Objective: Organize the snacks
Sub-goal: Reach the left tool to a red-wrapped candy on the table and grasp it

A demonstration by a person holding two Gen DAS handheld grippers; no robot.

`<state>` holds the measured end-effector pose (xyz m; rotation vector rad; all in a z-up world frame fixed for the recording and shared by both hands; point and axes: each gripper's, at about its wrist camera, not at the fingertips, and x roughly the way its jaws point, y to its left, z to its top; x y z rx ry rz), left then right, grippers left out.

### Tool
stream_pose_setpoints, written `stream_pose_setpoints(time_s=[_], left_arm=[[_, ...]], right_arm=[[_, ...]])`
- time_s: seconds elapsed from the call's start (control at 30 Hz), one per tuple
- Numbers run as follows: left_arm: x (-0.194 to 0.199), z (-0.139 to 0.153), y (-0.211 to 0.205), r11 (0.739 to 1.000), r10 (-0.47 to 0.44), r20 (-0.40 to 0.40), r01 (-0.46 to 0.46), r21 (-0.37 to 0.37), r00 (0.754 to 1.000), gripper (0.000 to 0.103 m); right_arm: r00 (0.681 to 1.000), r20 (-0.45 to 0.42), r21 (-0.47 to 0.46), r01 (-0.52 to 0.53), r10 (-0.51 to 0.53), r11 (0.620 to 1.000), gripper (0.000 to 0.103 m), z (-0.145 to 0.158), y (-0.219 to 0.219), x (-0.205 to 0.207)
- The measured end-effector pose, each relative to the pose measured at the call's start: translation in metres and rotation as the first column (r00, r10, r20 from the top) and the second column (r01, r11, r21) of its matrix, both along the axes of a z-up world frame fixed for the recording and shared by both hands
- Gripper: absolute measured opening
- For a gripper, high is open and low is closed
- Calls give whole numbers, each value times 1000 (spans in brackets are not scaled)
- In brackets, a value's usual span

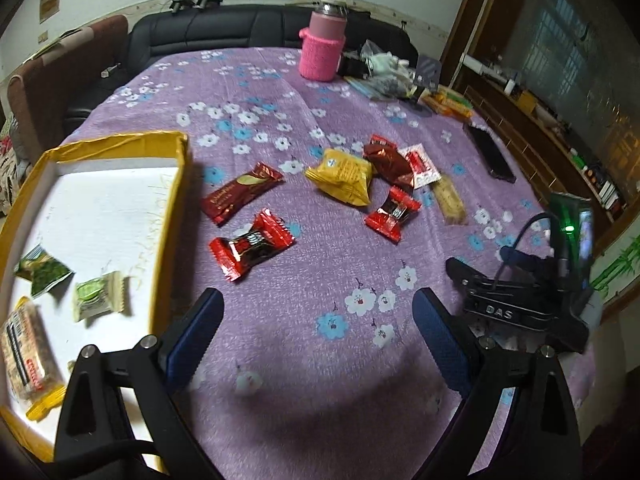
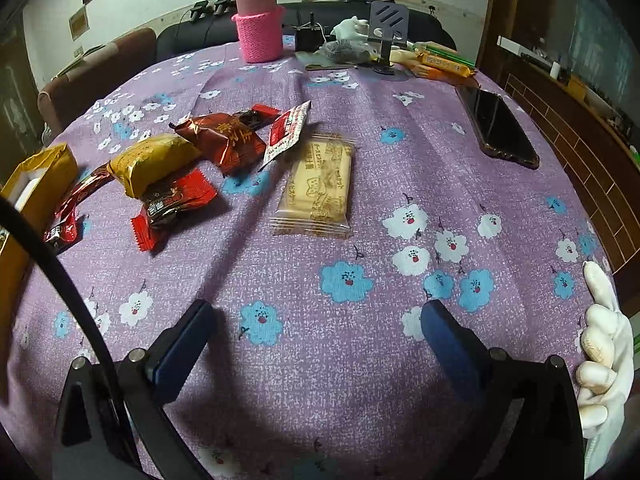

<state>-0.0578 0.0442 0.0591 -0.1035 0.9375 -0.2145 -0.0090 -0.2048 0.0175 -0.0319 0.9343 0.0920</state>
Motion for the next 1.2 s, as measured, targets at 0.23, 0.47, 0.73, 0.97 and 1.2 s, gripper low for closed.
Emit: stream_pose_setpoints(time_s=[0.23,0.47,0.73,0.97,1.2], left_arm=[[28,-15,-29,996,-84,-36,84,13,996,79],[67,-25,-68,977,-193,-51,196,83,980,60],[101,-42,-104,948,-284,-76,292,126,956,53],[109,-49,-114,940,-300,-61,306,149,952,40],[100,-44,-100,954,-261,-42,264,139,964,26]], right_arm=[[1000,0,0,0,0,1000,103,0,0,0],[1000,0,0,0,0,1000,103,0,0,0],[1000,0,0,-1,1,1000,103,0,0,0],[1000,-1,0,-1,1,1000,103,-1,0,0],[1000,0,1,-1,1,1000,103,-1,0,0]])
